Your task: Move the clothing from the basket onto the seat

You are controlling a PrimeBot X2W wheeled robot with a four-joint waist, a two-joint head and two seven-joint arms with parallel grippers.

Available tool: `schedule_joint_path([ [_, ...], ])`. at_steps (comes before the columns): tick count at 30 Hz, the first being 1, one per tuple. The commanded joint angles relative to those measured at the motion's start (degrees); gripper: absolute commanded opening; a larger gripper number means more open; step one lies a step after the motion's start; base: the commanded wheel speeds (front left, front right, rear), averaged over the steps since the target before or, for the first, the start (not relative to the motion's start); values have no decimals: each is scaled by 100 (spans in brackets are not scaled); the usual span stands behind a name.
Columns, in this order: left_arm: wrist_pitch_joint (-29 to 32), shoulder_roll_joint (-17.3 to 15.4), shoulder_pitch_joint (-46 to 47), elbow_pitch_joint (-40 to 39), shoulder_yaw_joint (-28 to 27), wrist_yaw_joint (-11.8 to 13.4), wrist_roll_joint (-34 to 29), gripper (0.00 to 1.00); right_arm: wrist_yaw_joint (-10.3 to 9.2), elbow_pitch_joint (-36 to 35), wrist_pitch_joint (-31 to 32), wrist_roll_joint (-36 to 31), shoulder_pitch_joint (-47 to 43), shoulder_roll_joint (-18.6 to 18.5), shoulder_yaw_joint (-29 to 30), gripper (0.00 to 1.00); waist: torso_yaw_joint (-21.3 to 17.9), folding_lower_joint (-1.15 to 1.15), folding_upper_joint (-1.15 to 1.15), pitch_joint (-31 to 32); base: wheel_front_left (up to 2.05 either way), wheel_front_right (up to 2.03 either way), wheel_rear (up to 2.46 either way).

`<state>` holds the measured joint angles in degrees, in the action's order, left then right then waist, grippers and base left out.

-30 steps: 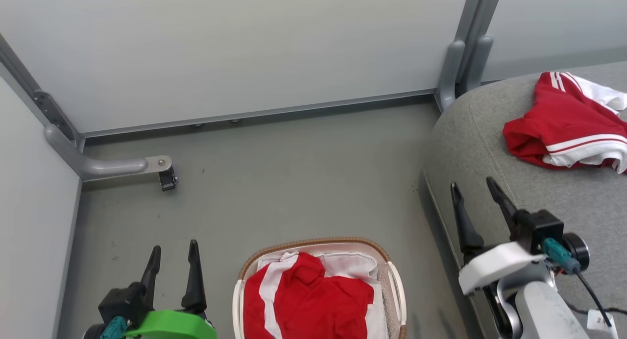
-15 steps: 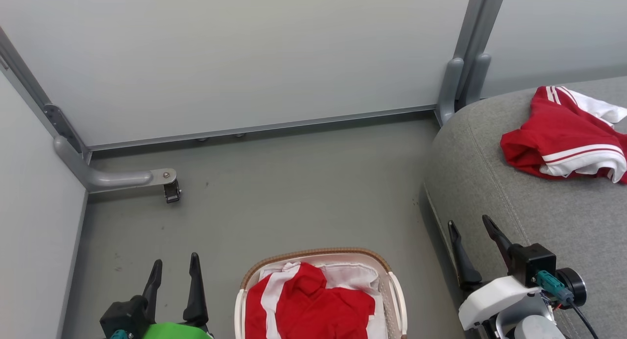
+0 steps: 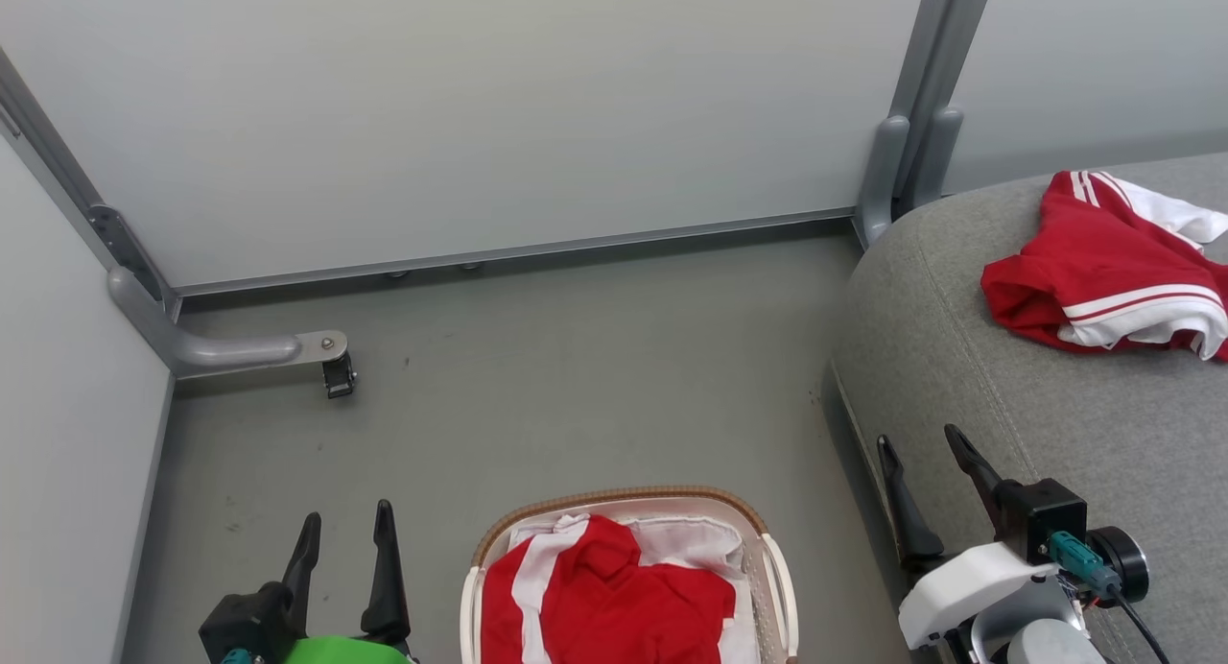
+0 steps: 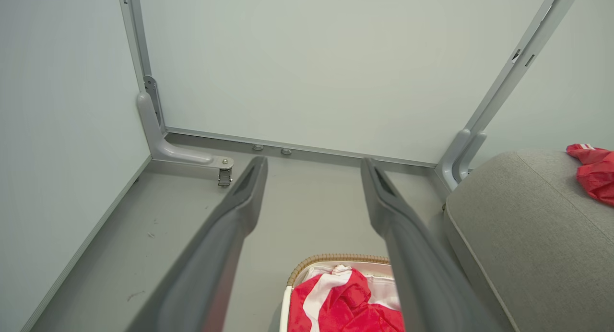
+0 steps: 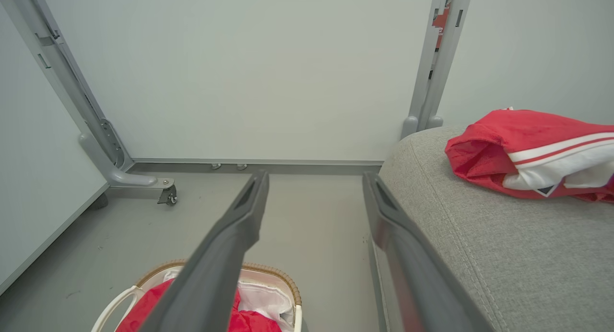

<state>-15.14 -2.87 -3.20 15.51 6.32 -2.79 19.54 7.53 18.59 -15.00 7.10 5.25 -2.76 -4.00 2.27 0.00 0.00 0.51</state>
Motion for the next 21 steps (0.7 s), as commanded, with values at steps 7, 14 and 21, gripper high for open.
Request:
schedule_joint_path([
  [7,-1,-4,-39,35,-1,-37,-91,100,-8,5,-28,28,-3,-25,12,100,-22,0,0,-27,0,0,0],
  [14,-1,-4,98,74,87,-90,-165,100,-8,-71,-28,20,55,-25,90,100,-64,0,0,-143,0,0,0],
  [21,-1,-5,652,318,423,-221,-463,100,-8,-249,-28,-108,348,-25,261,100,-186,0,0,-637,0,0,0],
])
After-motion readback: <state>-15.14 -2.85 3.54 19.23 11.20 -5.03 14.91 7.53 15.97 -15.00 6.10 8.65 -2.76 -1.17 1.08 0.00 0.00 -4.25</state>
